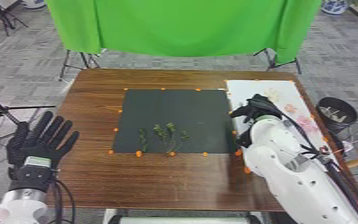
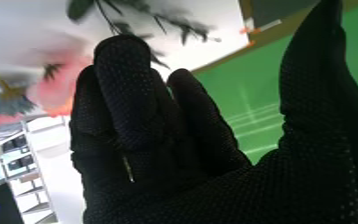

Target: Arrange flowers

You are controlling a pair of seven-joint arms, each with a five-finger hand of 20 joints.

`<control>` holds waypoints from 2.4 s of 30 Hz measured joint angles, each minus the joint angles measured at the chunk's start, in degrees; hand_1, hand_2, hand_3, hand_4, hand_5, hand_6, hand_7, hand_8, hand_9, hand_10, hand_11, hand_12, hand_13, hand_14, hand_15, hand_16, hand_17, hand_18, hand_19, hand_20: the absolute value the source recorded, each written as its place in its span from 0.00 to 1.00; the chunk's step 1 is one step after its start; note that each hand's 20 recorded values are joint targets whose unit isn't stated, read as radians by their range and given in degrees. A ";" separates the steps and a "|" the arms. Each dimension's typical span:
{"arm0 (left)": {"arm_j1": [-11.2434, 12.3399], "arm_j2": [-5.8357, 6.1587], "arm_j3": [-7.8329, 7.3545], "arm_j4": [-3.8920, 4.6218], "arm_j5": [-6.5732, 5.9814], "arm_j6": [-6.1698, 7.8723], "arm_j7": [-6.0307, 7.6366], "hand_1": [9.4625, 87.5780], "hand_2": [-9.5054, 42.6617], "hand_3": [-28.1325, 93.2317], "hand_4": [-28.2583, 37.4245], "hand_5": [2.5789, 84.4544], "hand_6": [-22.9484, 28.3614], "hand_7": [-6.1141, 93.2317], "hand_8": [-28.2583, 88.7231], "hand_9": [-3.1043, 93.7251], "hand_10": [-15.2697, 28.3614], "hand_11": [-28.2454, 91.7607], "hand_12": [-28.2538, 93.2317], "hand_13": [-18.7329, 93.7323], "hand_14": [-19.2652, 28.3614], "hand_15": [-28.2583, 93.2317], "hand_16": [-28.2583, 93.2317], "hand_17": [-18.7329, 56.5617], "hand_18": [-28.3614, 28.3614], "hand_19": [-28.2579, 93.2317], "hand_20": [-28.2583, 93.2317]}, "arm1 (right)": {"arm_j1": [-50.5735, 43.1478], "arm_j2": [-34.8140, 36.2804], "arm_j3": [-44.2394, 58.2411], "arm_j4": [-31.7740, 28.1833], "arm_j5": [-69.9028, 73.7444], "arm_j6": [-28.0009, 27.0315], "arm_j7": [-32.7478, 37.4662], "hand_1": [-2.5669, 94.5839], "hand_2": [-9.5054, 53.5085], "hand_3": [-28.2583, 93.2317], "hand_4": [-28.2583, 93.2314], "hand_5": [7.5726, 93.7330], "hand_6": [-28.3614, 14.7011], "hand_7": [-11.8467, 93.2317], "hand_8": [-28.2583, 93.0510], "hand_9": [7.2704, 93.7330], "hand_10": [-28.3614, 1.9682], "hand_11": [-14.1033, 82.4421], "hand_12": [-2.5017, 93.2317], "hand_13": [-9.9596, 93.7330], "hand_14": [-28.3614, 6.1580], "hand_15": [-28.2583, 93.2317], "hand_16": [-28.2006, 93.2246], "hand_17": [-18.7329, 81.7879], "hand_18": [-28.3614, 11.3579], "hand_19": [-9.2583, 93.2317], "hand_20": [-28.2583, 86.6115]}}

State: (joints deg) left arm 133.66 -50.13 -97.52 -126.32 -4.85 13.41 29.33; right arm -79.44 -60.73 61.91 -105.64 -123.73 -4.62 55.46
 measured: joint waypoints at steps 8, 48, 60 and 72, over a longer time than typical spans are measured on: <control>-0.10 -0.04 0.40 -0.03 -0.27 0.27 0.00 0.22 0.43 0.82 0.00 0.43 0.64 0.20 0.16 0.36 0.72 0.39 0.32 0.37 0.75 0.52 0.18 0.12 0.77 0.54 0.30 | -0.49 -0.60 -0.32 1.12 -1.70 1.13 0.53 0.36 0.00 0.86 0.02 0.53 0.28 0.16 0.17 0.52 0.14 0.24 0.17 0.77 0.41 0.75 0.39 0.53 0.02 0.92 0.44; 0.03 -0.22 1.83 -0.05 -0.27 0.57 -0.25 0.22 0.43 0.82 0.00 0.43 0.64 0.20 0.16 0.34 0.71 0.40 0.32 0.36 0.74 0.53 0.18 0.12 0.77 0.54 0.30 | 3.91 0.98 -3.89 12.14 0.94 15.28 0.97 0.62 0.00 0.87 0.04 0.77 0.67 0.57 0.36 0.95 0.65 0.29 0.50 0.95 0.75 0.63 0.54 0.61 0.12 0.90 0.47; 1.65 0.28 0.39 -0.42 -0.54 0.47 0.93 0.22 0.44 0.82 0.00 0.43 0.64 0.20 0.16 0.34 0.72 0.40 0.32 0.36 0.74 0.53 0.18 0.12 0.77 0.54 0.30 | -3.29 0.53 2.89 -2.15 15.66 18.59 5.93 0.63 0.00 0.86 0.04 0.75 0.64 0.58 0.37 0.92 0.61 0.31 0.52 0.92 0.67 0.65 0.54 0.58 0.09 0.90 0.46; 1.55 1.35 -0.16 -0.46 -0.63 0.49 1.31 0.22 0.44 0.82 0.00 0.43 0.64 0.20 0.16 0.35 0.72 0.40 0.32 0.36 0.74 0.53 0.18 0.12 0.77 0.54 0.30 | -0.62 -5.33 -7.27 -6.98 14.96 18.58 3.93 0.63 0.00 0.86 0.04 0.73 0.63 0.59 0.36 0.91 0.61 0.33 0.53 0.92 0.66 0.67 0.52 0.57 0.09 0.90 0.45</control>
State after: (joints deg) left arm 135.21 -48.77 -97.67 -126.78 -5.49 13.91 30.64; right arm -80.06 -66.06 54.64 -112.62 -108.77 13.97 59.40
